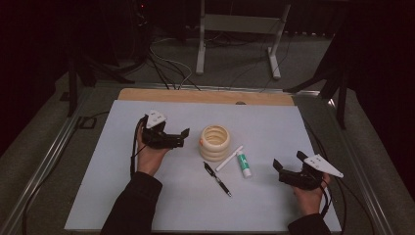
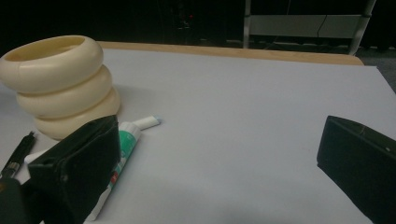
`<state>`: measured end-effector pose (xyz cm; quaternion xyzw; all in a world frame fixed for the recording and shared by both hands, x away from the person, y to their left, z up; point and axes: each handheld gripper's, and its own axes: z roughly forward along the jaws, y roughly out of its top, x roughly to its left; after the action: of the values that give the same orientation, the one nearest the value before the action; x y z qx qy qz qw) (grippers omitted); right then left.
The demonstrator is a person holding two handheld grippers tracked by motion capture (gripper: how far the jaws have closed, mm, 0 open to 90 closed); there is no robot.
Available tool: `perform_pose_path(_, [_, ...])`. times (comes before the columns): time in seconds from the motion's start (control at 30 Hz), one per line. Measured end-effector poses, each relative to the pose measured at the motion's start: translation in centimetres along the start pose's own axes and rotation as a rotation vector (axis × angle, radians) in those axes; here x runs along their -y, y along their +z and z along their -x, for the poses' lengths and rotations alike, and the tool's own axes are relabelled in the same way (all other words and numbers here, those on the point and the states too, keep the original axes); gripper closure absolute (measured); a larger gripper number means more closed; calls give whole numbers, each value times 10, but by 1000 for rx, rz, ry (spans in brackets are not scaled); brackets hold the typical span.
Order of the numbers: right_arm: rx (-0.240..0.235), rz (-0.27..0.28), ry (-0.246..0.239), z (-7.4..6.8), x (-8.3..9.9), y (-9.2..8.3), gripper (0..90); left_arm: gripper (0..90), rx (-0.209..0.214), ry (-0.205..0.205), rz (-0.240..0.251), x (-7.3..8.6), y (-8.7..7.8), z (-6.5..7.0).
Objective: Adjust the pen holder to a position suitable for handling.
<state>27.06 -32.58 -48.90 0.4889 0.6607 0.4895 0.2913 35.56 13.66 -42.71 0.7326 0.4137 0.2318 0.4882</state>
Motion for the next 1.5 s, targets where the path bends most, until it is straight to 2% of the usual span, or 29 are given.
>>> perform_pose_path(0.17, [1, -2, -3, 0, 0, 0, 0, 0, -13, 17, -1, 5, -18, -8])
perform_pose_path(0.3, [0, -1, 1, -1, 0, 0, 0, 0, -15, 32, 10, 11, -30, -11])
perform_pose_path(0.37, [-7, 4, 12, 0, 0, 0, 0, 0, -29, 44, 22, 15, -35, -11])
perform_pose_path(0.5, [-10, 6, 32, 2, 0, -1, 0, 0, -16, 55, 37, 25, -45, -13])
perform_pose_path(0.7, [-9, 1, 26, 1, 1, 0, 0, 0, -16, 28, 57, 42, -56, -19])
perform_pose_path(0.9, [-9, 3, 24, 1, 1, 0, 0, 0, -19, 52, 65, 55, -68, -22])
perform_pose_path(1.13, [-9, -1, 14, 0, 0, 0, 0, 0, -52, 41, 60, 68, -80, -34])
perform_pose_path(1.23, [-7, 0, 13, 0, 0, 0, 0, 0, -66, 49, 62, 72, -85, -35])
perform_pose_path(1.5, [-13, -5, 8, -1, 0, 0, 0, 0, -106, 24, 91, 79, -94, -37])
